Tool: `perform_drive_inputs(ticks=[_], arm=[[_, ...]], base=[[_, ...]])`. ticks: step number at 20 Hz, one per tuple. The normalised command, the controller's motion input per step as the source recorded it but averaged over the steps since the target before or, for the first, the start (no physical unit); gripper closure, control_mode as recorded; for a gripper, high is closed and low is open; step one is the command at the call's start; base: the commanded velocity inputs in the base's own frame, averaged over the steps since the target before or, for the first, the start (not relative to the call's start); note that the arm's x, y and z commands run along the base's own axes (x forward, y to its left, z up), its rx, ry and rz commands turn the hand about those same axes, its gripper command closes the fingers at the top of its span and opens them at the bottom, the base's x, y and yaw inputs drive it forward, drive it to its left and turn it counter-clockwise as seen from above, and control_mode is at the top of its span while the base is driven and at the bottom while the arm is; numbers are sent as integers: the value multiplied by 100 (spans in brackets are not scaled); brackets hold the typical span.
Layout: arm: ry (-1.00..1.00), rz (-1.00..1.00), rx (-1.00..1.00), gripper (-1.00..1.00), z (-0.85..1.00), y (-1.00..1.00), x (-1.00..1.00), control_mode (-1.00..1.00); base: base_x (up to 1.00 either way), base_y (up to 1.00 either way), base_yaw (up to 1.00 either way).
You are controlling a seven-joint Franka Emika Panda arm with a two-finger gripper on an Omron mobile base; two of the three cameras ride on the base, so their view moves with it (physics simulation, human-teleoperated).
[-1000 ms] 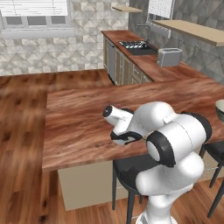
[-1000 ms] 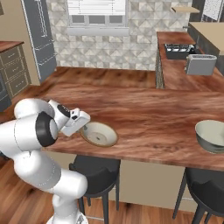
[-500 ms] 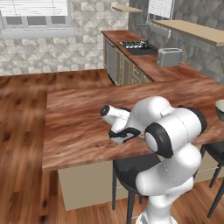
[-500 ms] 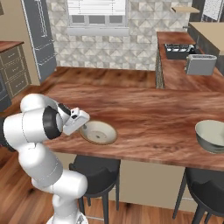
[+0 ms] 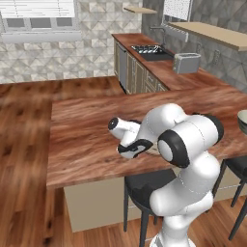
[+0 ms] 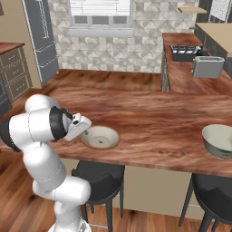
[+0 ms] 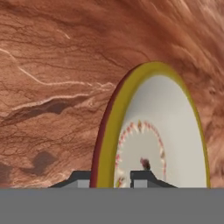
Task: Pick up the bowls from the cabinet and place each bowl in front of a stool on the dining counter.
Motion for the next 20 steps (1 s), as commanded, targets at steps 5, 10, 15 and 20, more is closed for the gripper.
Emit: perform_drive_inputs(ticks=[5,10,15,20], arm=[[0,0,8,100,-21,6,5,-100],[0,0,6,-100,-12,3,4,-100],[0,0,0,-100,0,0,0,-100],[0,0,0,-100,1,0,-1,-100]], base=[[0,0,0],[0,0,0],[0,0,0],[0,0,0]])
